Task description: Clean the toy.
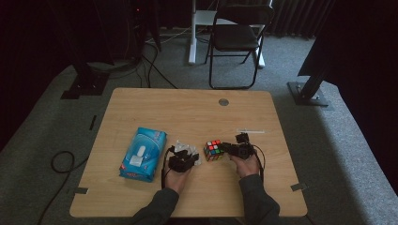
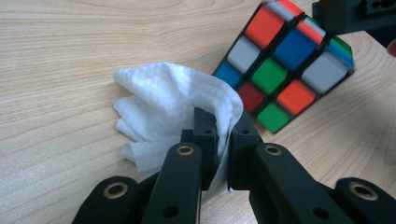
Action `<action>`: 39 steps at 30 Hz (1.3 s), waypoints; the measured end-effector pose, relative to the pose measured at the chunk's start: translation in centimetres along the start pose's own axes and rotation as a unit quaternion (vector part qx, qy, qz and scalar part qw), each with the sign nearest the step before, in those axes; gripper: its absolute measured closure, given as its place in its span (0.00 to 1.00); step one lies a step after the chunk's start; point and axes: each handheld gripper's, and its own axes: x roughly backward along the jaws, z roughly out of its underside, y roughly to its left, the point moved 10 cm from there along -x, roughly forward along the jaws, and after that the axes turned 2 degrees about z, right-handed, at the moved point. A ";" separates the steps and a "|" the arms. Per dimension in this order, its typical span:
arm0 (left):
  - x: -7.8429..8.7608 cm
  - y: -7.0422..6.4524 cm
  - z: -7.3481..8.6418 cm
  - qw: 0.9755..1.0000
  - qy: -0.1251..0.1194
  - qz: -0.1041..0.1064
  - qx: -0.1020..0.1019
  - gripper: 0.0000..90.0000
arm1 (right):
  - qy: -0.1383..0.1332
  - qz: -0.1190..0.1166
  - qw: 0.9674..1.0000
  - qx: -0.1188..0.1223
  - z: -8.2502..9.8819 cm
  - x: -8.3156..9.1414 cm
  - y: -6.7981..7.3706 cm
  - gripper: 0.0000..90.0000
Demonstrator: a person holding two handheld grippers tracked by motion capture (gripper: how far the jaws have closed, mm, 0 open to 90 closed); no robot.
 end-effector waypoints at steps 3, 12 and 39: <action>0.0 0.0 0.0 1.000 0.000 0.000 -0.001 0.94 | -0.004 0.025 1.000 0.014 -0.2 0.5 -0.8 0.83; 0.0 0.1 -0.1 1.000 -0.002 0.000 -0.001 0.94 | 0.011 0.078 0.996 0.042 0.7 0.1 -2.2 0.75; 0.8 0.9 -3.6 0.999 -0.037 -0.004 -0.003 0.94 | -0.010 0.038 0.997 0.061 -0.9 -1.5 0.9 0.70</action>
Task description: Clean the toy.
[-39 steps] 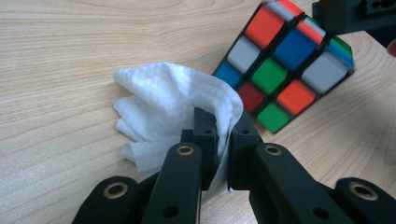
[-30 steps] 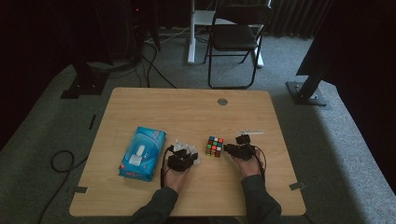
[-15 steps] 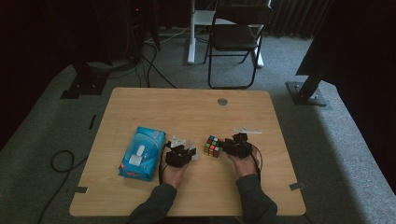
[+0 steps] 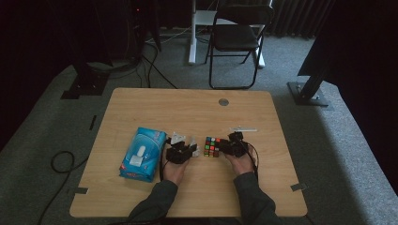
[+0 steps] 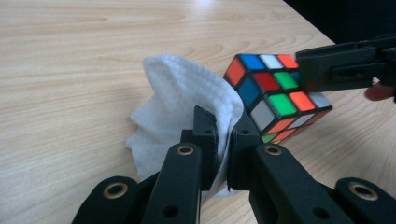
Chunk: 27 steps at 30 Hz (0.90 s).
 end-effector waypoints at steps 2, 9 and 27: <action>0.0 0.0 -0.2 1.000 -0.001 -0.001 0.000 0.94 | 0.002 -0.004 1.000 0.010 -0.2 -0.2 0.2 0.72; 0.1 0.1 -0.8 1.000 -0.008 0.000 0.001 0.94 | 0.010 -0.006 1.000 0.026 -0.6 -0.6 0.6 0.77; 0.7 -0.4 -2.3 0.999 -0.031 0.009 -0.001 0.94 | 0.003 -0.002 1.000 0.024 0.4 -0.1 1.9 0.79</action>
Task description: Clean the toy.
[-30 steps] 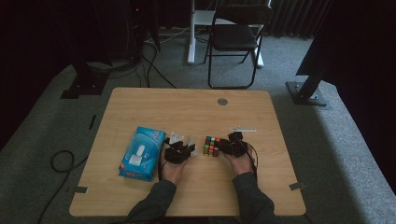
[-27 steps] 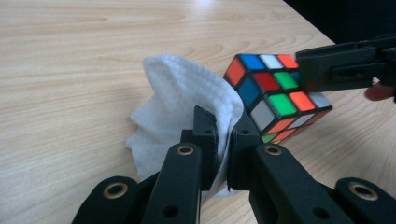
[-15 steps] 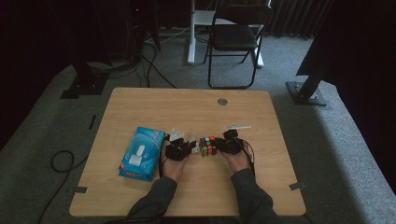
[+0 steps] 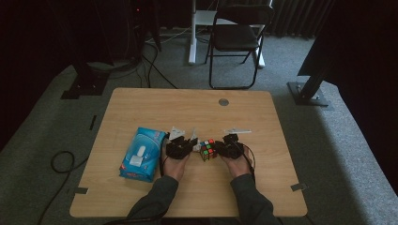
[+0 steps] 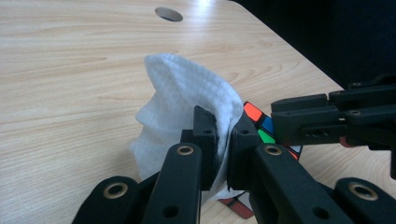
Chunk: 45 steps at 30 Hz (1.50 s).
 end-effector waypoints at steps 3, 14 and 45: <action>-0.3 -0.2 0.6 1.000 0.008 0.001 0.001 0.94 | -0.002 0.004 1.000 -0.002 0.1 0.0 0.1 0.79; -1.4 -0.2 1.7 1.000 0.026 -0.002 0.000 0.95 | 0.001 0.001 1.000 -0.006 0.3 0.2 0.3 0.78; -3.3 0.9 3.6 0.998 0.058 -0.014 0.008 0.95 | 0.004 -0.004 1.000 -0.007 0.4 0.2 0.3 0.76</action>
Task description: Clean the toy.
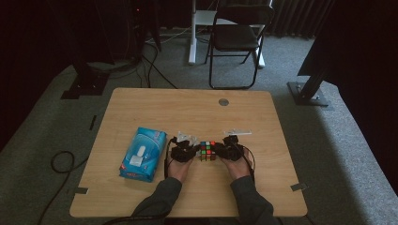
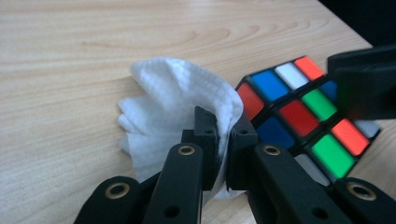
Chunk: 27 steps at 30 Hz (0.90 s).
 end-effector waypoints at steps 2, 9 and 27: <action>0.0 0.0 0.1 1.000 -0.001 0.001 0.000 0.95 | 0.000 0.000 1.000 0.000 0.0 0.0 0.0 0.76; -0.3 0.1 0.6 1.000 0.015 -0.010 -0.009 0.95 | -0.001 0.000 1.000 -0.001 0.0 0.0 0.0 0.76; 3.2 -0.7 -2.4 0.999 -0.049 0.013 -0.010 0.95 | -0.006 -0.004 1.000 -0.004 0.0 0.0 0.0 0.76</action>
